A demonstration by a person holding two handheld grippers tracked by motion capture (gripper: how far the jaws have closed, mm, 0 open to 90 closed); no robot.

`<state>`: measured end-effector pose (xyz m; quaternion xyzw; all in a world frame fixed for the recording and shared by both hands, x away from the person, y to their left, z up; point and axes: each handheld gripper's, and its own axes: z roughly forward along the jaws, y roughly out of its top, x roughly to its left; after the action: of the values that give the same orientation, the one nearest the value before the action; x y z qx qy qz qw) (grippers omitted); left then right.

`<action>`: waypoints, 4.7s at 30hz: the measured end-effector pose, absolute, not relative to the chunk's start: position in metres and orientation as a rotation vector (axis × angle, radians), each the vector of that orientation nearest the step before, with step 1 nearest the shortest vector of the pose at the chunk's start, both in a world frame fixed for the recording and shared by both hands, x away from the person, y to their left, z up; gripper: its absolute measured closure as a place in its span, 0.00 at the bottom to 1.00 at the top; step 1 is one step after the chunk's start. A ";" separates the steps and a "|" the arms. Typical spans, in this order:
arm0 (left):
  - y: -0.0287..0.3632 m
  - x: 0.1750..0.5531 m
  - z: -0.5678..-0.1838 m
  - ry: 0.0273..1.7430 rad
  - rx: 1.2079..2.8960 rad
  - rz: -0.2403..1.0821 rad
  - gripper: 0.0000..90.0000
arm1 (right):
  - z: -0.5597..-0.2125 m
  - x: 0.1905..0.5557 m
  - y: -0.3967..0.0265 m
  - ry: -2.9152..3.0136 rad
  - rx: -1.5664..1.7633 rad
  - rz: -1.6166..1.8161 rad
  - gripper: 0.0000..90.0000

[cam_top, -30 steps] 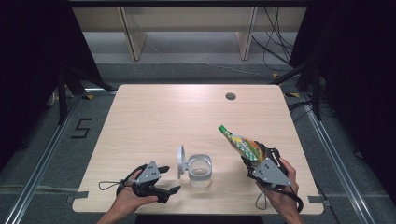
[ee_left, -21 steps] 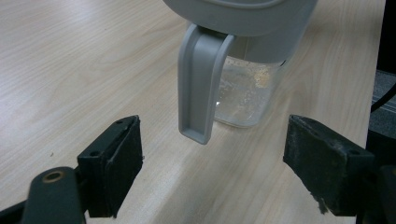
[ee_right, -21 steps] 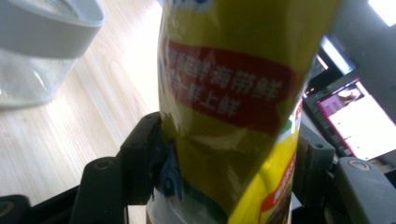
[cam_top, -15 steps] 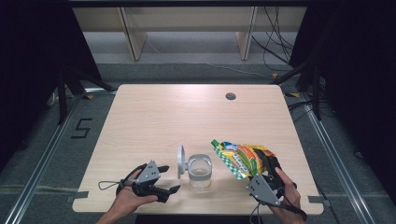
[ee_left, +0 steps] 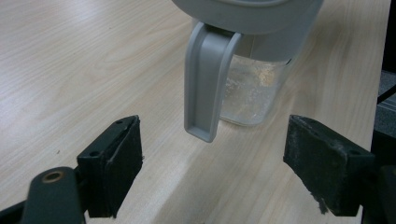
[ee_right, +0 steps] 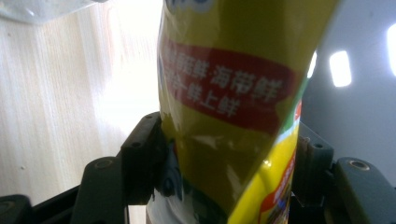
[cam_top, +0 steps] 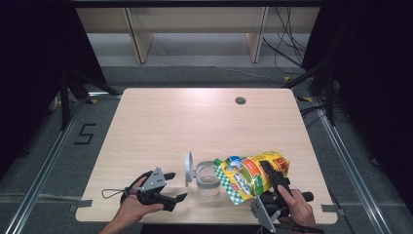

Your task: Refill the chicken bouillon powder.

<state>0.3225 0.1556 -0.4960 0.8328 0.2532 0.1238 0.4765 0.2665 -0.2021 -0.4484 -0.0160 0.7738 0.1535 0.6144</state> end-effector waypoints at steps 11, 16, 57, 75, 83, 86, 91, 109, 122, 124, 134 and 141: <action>0.155 0.321 -0.496 0.634 2.033 0.292 0.21 | -0.454 0.261 -0.191 1.685 -0.210 0.175 0.46; 0.155 0.322 -0.496 0.609 2.038 0.310 0.21 | -0.455 0.258 -0.187 1.652 -0.266 0.105 0.46; 0.155 0.324 -0.499 0.654 2.023 0.308 0.21 | -0.452 0.262 -0.183 1.564 -0.525 -0.117 0.48; 0.156 0.325 -0.499 0.640 2.053 0.311 0.21 | -0.438 0.267 -0.177 1.569 -0.598 -0.146 0.54; 0.154 0.324 -0.500 0.652 2.033 0.302 0.21 | -0.429 0.269 -0.175 1.560 -0.612 -0.165 0.56; 0.155 0.325 -0.499 0.637 2.049 0.315 0.21 | -0.428 0.269 -0.175 1.558 -0.639 -0.180 0.56; 0.154 0.325 -0.499 0.653 2.051 0.300 0.21 | -0.427 0.270 -0.173 1.543 -0.665 -0.203 0.56; 0.153 0.326 -0.500 0.630 2.053 0.305 0.21 | -0.420 0.271 -0.176 1.533 -0.787 -0.303 0.59; 0.153 0.326 -0.500 0.628 2.052 0.311 0.21 | -0.417 0.270 -0.174 1.514 -0.774 -0.289 0.60; 0.152 0.326 -0.501 0.627 2.033 0.307 0.21 | -0.417 0.271 -0.175 1.509 -0.764 -0.291 0.60; 0.153 0.326 -0.500 0.633 2.053 0.302 0.21 | -0.408 0.272 -0.165 1.452 -0.885 -0.375 0.61; 0.153 0.327 -0.499 0.624 2.050 0.296 0.21 | -0.407 0.274 -0.163 1.461 -0.892 -0.364 0.61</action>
<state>0.3267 0.1533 -0.4994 0.8366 0.2545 0.1208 0.4699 0.2736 -0.1630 -0.4072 -0.3913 0.6407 -0.1597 0.6410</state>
